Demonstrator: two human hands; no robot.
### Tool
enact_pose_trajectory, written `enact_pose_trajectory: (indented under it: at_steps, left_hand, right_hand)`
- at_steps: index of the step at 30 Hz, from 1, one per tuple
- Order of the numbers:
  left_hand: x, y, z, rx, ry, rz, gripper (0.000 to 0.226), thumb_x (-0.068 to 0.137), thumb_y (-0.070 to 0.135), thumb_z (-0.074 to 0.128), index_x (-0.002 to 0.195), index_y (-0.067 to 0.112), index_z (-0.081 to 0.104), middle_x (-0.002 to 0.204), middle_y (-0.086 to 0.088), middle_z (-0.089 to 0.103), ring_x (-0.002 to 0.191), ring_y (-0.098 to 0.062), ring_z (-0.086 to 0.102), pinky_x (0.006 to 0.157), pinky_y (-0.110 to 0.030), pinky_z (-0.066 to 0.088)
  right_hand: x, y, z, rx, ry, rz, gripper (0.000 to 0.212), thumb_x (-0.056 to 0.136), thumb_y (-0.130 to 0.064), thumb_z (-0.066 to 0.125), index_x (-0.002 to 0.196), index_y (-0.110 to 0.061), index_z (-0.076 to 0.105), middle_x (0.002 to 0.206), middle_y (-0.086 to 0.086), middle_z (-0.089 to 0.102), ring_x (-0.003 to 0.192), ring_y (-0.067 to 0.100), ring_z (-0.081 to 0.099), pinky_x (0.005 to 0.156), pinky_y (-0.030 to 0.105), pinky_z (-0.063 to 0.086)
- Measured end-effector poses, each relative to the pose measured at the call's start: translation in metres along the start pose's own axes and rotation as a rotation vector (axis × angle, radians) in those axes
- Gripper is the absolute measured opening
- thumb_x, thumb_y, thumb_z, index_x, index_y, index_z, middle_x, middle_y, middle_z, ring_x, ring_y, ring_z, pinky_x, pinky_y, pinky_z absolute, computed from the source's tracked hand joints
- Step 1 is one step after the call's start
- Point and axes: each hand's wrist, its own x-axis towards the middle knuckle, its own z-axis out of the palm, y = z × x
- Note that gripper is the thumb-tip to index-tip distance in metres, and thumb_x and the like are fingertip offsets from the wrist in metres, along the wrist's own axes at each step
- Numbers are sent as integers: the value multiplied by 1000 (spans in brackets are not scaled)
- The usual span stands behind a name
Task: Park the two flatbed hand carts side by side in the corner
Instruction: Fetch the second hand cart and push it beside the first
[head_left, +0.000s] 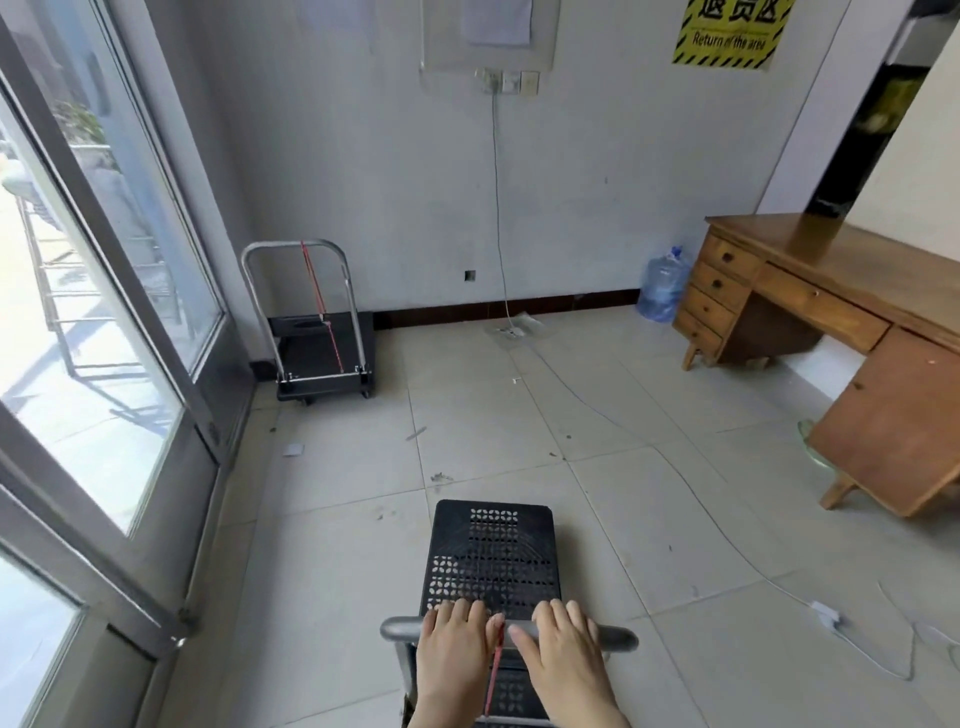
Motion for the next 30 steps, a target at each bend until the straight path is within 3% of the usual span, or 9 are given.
enact_pose_trajectory:
  at_steps: [5, 14, 18, 21, 24, 27, 30]
  left_hand:
    - [72, -11, 31, 17, 70, -25, 40, 81, 45, 38, 55, 22, 57, 54, 5, 57, 51, -19, 59, 63, -35, 29]
    - [208, -23, 77, 19, 163, -117, 69, 98, 49, 15, 50, 22, 57, 49, 5, 53, 44, -16, 54, 60, -32, 27]
    - [282, -19, 98, 45, 173, -146, 67, 95, 52, 21, 46, 23, 57, 46, 5, 53, 40, -13, 53, 58, -30, 25]
    - [331, -26, 115, 63, 172, -159, 50, 82, 53, 37, 48, 22, 57, 47, 4, 53, 41, -15, 54, 58, -31, 25]
    - [379, -29, 135, 38, 155, -156, 62, 93, 55, 23, 50, 24, 55, 48, 5, 52, 47, -17, 51, 59, -31, 26]
    - [432, -38, 140, 68, 112, -151, 43, 78, 51, 38, 50, 24, 55, 50, 6, 54, 47, -17, 54, 60, -32, 27]
    - [489, -52, 151, 71, 58, -157, 39, 75, 49, 39, 50, 23, 55, 50, 6, 54, 49, -17, 56, 61, -33, 27]
  right_hand:
    - [77, 11, 25, 3, 10, -26, 36, 76, -56, 40, 62, -25, 50, 62, -7, 54, 62, 17, 53, 63, 34, 25]
    - [222, 29, 54, 56, 21, -35, 38, 59, -61, 44, 53, -24, 49, 54, -5, 48, 63, 16, 35, 55, 30, 29]
    - [296, 45, 63, 82, -1, -53, 40, 56, -63, 42, 50, -24, 50, 51, -6, 48, 60, 14, 35, 49, 26, 35]
    - [351, 54, 72, 92, 17, -76, 41, 59, -61, 42, 51, -22, 52, 52, -5, 50, 64, 16, 32, 47, 27, 39]
    - [402, 62, 85, 103, 28, -93, 39, 60, -60, 42, 52, -22, 51, 53, -4, 50, 65, 17, 30, 49, 27, 39]
    - [458, 63, 96, 92, 17, -108, 38, 63, -60, 42, 54, -24, 49, 54, -5, 49, 64, 15, 33, 45, 29, 42]
    - [514, 64, 112, 82, 14, -124, 37, 67, -59, 41, 55, -25, 47, 55, -6, 48, 62, 14, 40, 48, 27, 41]
